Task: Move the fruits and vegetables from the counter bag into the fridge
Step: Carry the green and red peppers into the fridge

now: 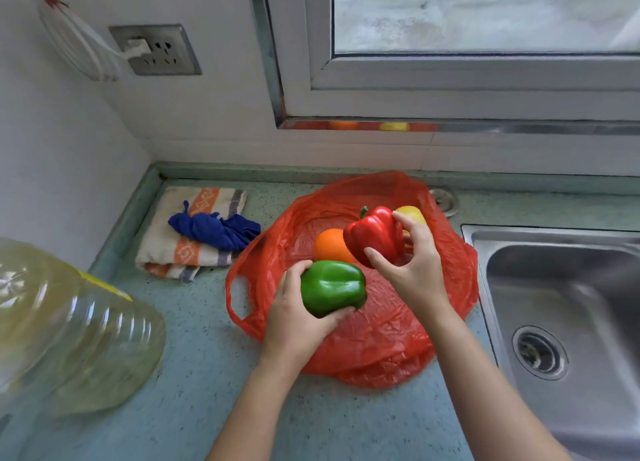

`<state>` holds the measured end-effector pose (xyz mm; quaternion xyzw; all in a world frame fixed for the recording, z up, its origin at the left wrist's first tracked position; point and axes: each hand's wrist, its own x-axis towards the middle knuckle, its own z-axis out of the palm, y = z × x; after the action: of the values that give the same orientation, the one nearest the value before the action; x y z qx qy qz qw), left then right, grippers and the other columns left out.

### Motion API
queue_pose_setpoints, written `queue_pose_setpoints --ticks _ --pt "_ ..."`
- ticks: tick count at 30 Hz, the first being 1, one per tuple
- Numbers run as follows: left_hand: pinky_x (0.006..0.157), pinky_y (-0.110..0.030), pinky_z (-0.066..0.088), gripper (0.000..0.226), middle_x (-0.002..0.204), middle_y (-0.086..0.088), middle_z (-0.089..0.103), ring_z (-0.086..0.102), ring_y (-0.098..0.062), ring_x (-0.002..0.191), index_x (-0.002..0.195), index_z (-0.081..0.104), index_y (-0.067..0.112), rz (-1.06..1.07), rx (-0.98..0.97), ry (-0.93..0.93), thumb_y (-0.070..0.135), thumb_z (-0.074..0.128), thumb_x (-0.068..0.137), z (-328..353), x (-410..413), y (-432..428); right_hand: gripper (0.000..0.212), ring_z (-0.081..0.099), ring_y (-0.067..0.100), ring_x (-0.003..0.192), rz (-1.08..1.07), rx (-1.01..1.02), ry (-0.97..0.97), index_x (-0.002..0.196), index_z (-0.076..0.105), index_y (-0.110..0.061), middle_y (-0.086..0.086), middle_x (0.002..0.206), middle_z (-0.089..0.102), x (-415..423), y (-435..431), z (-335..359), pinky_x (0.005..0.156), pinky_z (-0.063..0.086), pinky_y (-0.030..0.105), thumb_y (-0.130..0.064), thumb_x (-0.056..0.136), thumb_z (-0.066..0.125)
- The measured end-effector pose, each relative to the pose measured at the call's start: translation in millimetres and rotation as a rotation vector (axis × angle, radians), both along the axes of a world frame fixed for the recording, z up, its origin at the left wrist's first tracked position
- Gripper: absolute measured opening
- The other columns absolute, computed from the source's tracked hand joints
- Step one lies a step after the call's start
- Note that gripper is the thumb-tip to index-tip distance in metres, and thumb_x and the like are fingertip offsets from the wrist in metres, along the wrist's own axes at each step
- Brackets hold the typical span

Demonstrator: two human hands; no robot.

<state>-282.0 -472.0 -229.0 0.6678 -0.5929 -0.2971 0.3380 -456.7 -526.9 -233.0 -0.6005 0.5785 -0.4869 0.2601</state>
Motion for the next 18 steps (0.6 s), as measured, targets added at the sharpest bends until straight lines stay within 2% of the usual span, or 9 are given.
queue_pose_setpoints --ticks 2,7,10,13,16,18 --pt "0.075 0.007 0.026 0.081 0.113 0.013 0.047 0.044 -0.004 0.1 0.123 0.045 0.025 -0.021 -0.023 0.02 0.036 0.086 0.054 8.9 2.2 8.0 0.061 0.051 0.014 0.103 -0.032 -0.019 -0.014 0.122 0.048 -0.026 -0.024 0.111 0.043 -1.0 16.9 8.4 0.088 0.048 0.043 -0.027 0.068 0.078" --pt "0.076 0.006 0.028 0.079 0.113 0.015 0.047 0.044 -0.002 0.099 0.12 0.044 0.03 -0.129 -0.076 0.078 0.036 0.086 0.054 33.9 6.1 24.4 0.061 0.052 0.009 0.105 -0.111 -0.049 -0.038 0.115 0.041 -0.046 -0.021 0.113 0.045 -3.9 61.3 36.5 0.088 0.049 0.039 -0.034 0.066 0.074" --pt "0.075 0.003 0.032 0.076 0.11 0.023 0.046 0.046 0.005 0.095 0.116 0.042 0.038 -0.222 -0.083 0.131 0.037 0.086 0.054 48.8 7.1 32.0 0.06 0.053 0.009 0.106 -0.187 -0.071 -0.051 0.115 0.042 -0.048 -0.02 0.116 0.046 -9.3 91.3 49.8 0.087 0.051 0.035 -0.039 0.065 0.074" --pt "0.075 0.002 0.034 0.071 0.107 0.026 0.046 0.042 0.018 0.099 0.105 0.041 0.046 -0.326 -0.073 0.222 0.038 0.087 0.051 59.3 5.1 38.1 0.058 0.054 0.009 0.104 -0.262 -0.084 -0.096 0.114 0.045 -0.047 -0.009 0.118 0.049 -13.9 119.5 60.5 0.083 0.052 0.028 -0.039 0.064 0.074" --pt "0.075 0.0 0.037 0.072 0.107 0.022 0.05 0.047 0.012 0.1 0.102 0.042 0.05 -0.411 -0.056 0.284 0.049 0.085 0.044 63.3 0.0 45.8 0.056 0.055 0.008 0.103 -0.351 -0.087 -0.106 0.111 0.047 -0.046 0.0 0.118 0.051 -14.9 150.3 68.2 0.075 0.047 0.011 -0.031 0.065 0.075" --pt "0.078 -0.005 0.04 0.073 0.107 0.019 0.053 0.051 0.006 0.099 0.104 0.044 0.048 -0.466 -0.054 0.318 0.055 0.079 0.04 62.8 -6.6 51.3 0.056 0.056 0.007 0.102 -0.418 -0.081 -0.091 0.111 0.046 -0.048 0.0 0.117 0.052 -15.9 172.3 70.8 0.075 0.048 0.012 -0.036 0.064 0.075"
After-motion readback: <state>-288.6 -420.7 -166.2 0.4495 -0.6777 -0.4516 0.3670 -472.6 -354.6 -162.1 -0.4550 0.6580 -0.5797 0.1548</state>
